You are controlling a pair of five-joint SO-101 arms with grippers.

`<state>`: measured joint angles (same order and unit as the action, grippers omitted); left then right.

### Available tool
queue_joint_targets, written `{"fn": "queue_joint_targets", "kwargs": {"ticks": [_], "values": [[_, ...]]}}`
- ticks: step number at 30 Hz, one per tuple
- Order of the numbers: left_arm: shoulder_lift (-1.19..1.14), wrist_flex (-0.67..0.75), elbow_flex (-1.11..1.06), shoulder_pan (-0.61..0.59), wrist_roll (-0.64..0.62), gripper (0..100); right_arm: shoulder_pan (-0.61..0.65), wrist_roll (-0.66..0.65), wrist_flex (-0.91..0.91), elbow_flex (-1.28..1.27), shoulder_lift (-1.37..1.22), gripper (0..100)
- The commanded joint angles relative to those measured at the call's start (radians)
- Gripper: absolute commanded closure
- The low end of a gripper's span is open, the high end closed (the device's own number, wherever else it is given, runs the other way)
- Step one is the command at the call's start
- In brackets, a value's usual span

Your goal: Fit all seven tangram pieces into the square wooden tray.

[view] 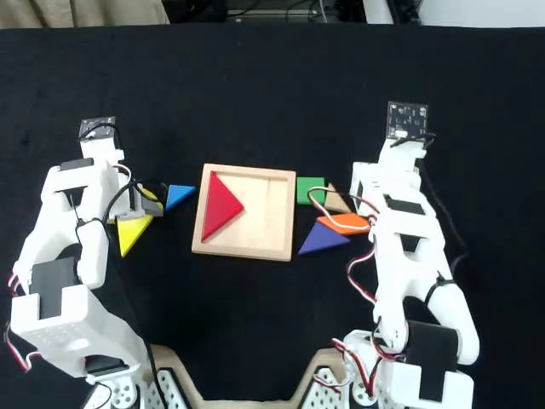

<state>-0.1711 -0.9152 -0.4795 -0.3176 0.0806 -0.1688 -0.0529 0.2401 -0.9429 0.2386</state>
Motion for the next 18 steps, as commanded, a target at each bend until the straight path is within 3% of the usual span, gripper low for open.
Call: {"fn": "queue_joint_targets", "kwargs": {"ticks": [1, 7, 13, 18], "values": [[0.018, 0.003, 0.035, 0.013, -0.012, 67, 0.015, -0.009, -0.023, 0.015, -0.005, 98.6], [0.028, 0.003, 0.008, 0.012, -0.015, 68, 0.015, -0.009, -0.023, 0.015, -0.005, 98.6], [0.026, 0.003, 0.015, 0.012, -0.009, 83, 0.015, -0.009, -0.023, 0.015, -0.005, 98.6], [0.028, 0.003, 0.015, 0.012, -0.009, 87, 0.015, -0.009, -0.023, 0.015, -0.005, 98.6]]}}
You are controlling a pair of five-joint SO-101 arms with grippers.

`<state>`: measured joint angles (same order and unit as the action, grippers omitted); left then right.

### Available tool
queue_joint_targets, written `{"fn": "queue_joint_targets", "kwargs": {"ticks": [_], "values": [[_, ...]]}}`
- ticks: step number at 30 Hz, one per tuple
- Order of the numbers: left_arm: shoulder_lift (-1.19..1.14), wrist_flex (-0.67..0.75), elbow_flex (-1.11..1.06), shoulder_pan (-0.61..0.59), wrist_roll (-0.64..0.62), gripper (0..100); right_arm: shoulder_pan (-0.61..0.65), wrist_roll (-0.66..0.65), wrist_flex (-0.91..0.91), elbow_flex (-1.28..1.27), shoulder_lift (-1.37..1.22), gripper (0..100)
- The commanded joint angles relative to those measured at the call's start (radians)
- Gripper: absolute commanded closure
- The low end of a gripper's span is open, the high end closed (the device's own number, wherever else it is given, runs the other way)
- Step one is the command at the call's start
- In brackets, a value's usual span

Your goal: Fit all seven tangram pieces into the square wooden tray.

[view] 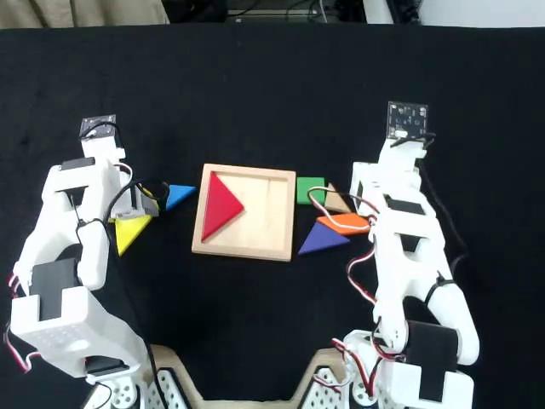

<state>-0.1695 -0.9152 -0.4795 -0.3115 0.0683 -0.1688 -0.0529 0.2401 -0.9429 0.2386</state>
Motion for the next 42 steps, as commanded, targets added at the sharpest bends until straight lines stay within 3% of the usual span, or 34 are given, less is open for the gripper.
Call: {"fn": "queue_joint_targets", "kwargs": {"ticks": [1, 5, 12, 24, 29, 36, 42], "values": [[0.026, 0.003, 0.015, 0.007, 0.003, 87, 0.015, -0.009, -0.023, 0.015, -0.005, 98.6], [0.04, -0.008, 0.025, 0.033, 0.002, 87, 0.015, -0.009, -0.023, 0.016, -0.005, 98.6], [0.219, -0.169, 0.067, 0.137, -0.003, 87, 0.015, -0.009, -0.023, 0.016, -0.005, 98.6], [0.485, -0.201, -0.001, 0.265, -0.02, 87, 0.012, -0.009, -0.023, 0.018, -0.005, 98.6], [0.554, -0.275, -0.001, 0.394, -0.256, 87, 0.006, -0.009, -0.025, 0.018, -0.004, 98.6], [0.552, -0.249, -0.008, 0.541, -0.594, 87, -0.018, -0.009, -0.025, 0.021, -0.004, 98.6], [0.523, -0.201, -0.071, 0.659, -0.637, 87, -0.018, -0.009, -0.025, 0.021, -0.004, 98.6]]}}
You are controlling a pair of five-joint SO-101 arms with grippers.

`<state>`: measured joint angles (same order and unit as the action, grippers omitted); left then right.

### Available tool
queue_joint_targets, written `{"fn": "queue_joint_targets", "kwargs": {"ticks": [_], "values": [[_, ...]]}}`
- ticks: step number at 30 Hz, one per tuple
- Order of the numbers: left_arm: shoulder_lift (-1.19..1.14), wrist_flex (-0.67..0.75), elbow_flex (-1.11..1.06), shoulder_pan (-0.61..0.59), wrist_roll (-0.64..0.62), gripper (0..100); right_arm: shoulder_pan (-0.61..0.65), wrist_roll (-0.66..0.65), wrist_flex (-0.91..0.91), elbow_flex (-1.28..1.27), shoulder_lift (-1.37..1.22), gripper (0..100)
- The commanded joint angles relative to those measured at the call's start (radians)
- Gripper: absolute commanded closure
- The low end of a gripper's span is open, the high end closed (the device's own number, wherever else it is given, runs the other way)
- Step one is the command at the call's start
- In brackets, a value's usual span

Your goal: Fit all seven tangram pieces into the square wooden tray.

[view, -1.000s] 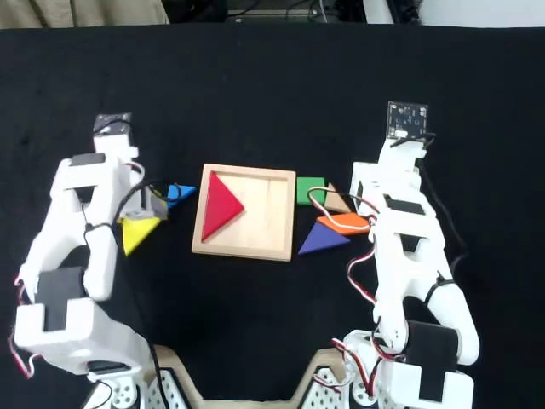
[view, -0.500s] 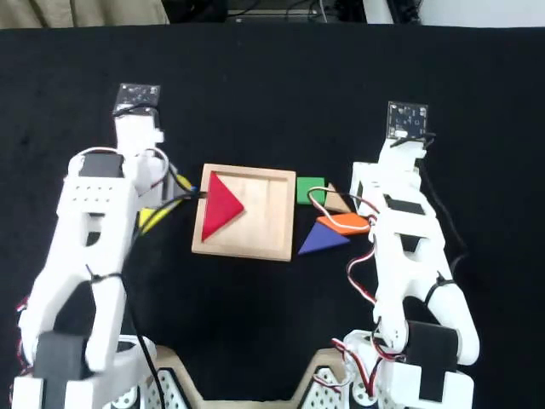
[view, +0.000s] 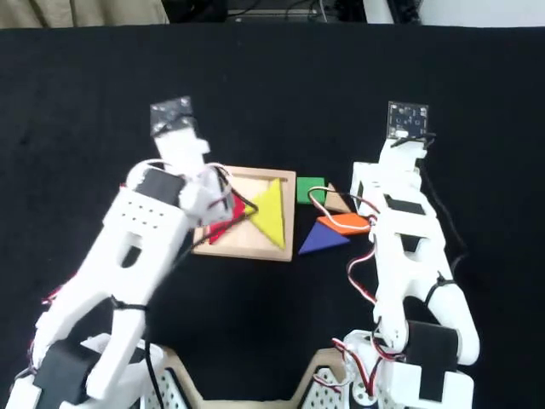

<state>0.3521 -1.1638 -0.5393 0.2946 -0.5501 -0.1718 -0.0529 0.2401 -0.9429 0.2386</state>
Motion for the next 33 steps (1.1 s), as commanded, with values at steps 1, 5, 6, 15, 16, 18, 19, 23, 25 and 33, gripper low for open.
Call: {"fn": "queue_joint_targets", "kwargs": {"ticks": [1, 5, 6, 15, 16, 18, 19, 23, 25, 33], "values": [[-0.005, 0.08, -0.035, 0.059, -0.018, 87, -0.015, -0.009, -0.025, 0.021, -0.004, 98.6], [-0.008, 0.219, -0.11, 0.05, -0.014, 87, -0.015, -0.009, -0.025, 0.021, -0.004, 98.6], [-0.008, 0.235, -0.117, 0.036, -0.014, 87, -0.015, -0.009, -0.025, 0.021, -0.004, 98.6], [-0.006, 0.245, -0.099, -0.248, -0.009, 87, -0.006, -0.009, -0.023, 0.019, -0.004, 98.6], [-0.011, 0.245, -0.101, -0.288, -0.009, 87, 0.005, -0.009, -0.02, 0.019, -0.004, 98.6], [-0.018, 0.245, -0.111, -0.369, -0.009, 87, 0.032, -0.046, -0.011, 0.015, -0.004, 98.6], [-0.018, 0.249, -0.13, -0.406, -0.009, 87, 0.051, -0.092, 0.012, 0.019, -0.004, 98.6], [-0.018, 0.402, -0.234, -0.46, 0.123, 87, 0.138, -0.236, 0.152, 0.065, 0.004, 98.6], [-0.018, 0.525, -0.297, -0.461, 0.195, 87, 0.19, -0.261, 0.272, 0.119, 0.001, 98.6], [-0.017, 0.657, -0.36, -0.512, 0.212, 87, 0.388, -0.348, 0.736, 0.325, -0.005, 98.8]]}}
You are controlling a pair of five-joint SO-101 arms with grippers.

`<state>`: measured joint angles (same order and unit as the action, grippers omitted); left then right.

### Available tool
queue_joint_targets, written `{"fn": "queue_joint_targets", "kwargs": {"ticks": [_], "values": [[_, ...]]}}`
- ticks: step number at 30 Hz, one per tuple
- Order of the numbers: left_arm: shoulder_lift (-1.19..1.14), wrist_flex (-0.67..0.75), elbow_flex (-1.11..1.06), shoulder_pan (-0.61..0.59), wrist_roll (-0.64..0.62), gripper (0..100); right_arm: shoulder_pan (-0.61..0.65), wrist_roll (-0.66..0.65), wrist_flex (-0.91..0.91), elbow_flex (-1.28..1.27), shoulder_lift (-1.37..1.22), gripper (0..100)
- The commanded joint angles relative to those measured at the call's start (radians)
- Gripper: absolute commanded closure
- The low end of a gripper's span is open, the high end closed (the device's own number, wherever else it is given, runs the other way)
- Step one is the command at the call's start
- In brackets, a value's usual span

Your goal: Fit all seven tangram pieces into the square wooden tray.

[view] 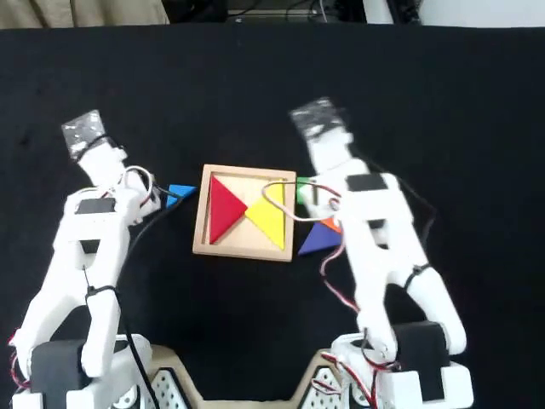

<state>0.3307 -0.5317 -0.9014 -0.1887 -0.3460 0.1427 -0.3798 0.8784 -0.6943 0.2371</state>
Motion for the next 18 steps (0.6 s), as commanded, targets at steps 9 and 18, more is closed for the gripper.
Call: {"fn": "queue_joint_targets", "kwargs": {"ticks": [9, 18], "values": [[0.002, 0.031, -0.016, -0.022, 0.006, 87, 0.137, -0.021, 0.071, 0.091, -0.145, 98.8], [0.002, 0.032, -0.015, 0.007, 0.012, 87, 0.157, -0.021, 0.071, 0.11, -0.205, 98.8]]}}
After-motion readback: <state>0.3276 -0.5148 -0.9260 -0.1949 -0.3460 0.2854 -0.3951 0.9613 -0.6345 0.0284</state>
